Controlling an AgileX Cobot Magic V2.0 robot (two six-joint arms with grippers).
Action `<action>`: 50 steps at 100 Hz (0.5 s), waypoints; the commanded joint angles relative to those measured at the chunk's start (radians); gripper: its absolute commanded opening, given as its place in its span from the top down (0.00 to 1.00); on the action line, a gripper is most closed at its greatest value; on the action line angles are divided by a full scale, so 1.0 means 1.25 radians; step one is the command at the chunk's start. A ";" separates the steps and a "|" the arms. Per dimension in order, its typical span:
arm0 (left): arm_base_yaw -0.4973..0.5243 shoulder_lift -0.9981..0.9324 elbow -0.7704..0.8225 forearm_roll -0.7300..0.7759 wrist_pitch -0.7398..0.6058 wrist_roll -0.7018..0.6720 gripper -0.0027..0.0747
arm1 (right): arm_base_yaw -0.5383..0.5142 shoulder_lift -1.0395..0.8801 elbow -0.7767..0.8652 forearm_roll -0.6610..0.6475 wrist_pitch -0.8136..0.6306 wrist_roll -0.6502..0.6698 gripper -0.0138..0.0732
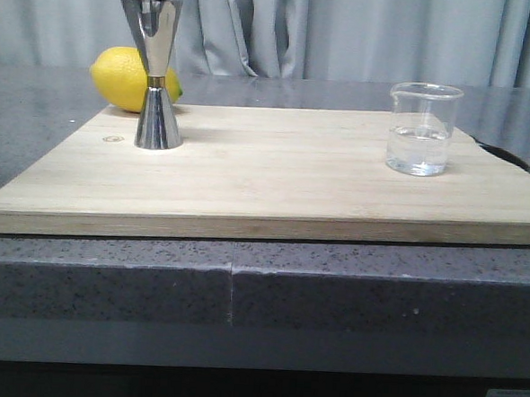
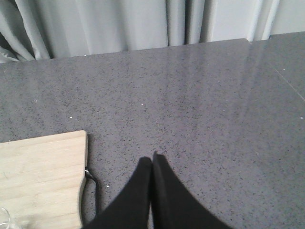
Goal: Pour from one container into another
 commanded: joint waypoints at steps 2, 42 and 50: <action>-0.008 -0.005 -0.027 -0.045 -0.113 0.038 0.81 | 0.001 0.009 -0.027 -0.015 -0.079 -0.003 0.85; -0.008 0.012 -0.027 -0.053 -0.260 0.038 0.06 | 0.001 0.027 -0.027 -0.031 -0.123 -0.003 0.08; -0.008 0.023 -0.027 -0.055 -0.288 0.038 0.07 | 0.001 0.042 -0.025 -0.037 -0.118 -0.003 0.07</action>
